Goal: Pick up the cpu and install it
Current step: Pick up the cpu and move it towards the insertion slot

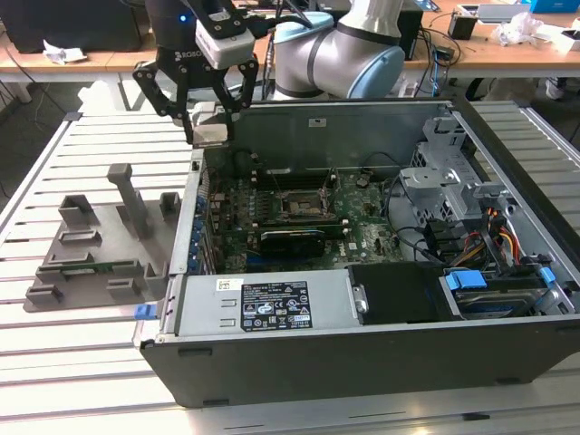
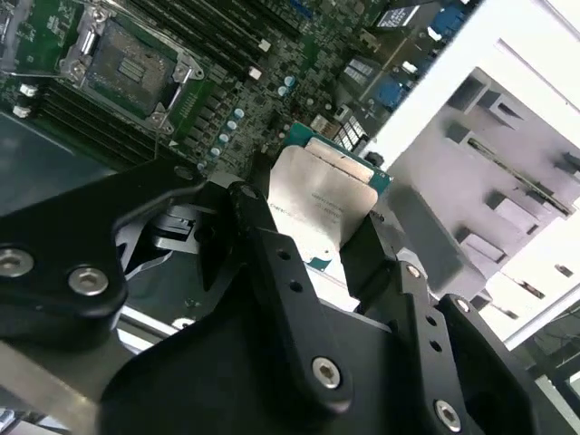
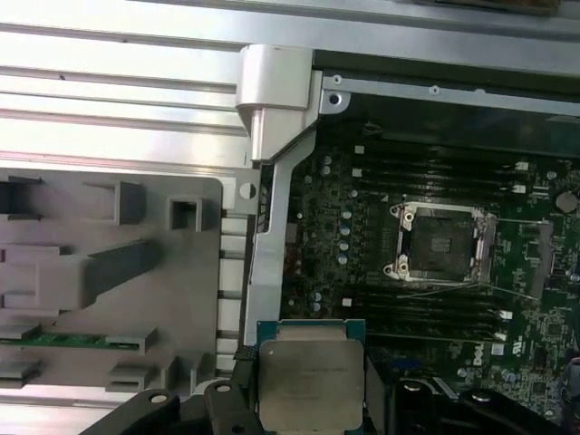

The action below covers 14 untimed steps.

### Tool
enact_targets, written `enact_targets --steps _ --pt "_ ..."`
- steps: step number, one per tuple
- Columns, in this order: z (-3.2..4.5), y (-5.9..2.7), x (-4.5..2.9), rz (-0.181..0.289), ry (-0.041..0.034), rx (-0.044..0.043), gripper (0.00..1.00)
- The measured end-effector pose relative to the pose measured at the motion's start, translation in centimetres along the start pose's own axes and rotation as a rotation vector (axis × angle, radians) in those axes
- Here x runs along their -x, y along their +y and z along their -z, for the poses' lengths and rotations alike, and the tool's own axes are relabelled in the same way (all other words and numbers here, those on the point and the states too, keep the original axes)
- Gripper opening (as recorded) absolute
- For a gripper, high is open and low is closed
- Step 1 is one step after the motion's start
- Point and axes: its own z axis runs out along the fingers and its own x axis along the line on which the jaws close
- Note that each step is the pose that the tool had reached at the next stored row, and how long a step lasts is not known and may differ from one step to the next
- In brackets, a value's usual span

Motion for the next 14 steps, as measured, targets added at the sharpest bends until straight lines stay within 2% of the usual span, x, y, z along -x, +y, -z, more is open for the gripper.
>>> enact_targets --steps 1,2,6,8,11,14 --pt "-0.04 -0.02 0.33 0.000 -0.0001 0.0000 0.55" --pt "-0.11 -0.06 1.00 0.000 0.0000 -0.0003 0.55" --pt "-0.23 -0.15 2.24 -0.001 0.0003 -0.0024 0.55" --pt "-0.35 -0.22 3.26 -0.002 0.0003 -0.0031 0.55" --pt "-0.58 -0.27 4.02 -0.005 0.0005 -0.0034 0.55" --pt "-0.91 -0.28 4.39 -0.020 0.0010 -0.0037 0.55"
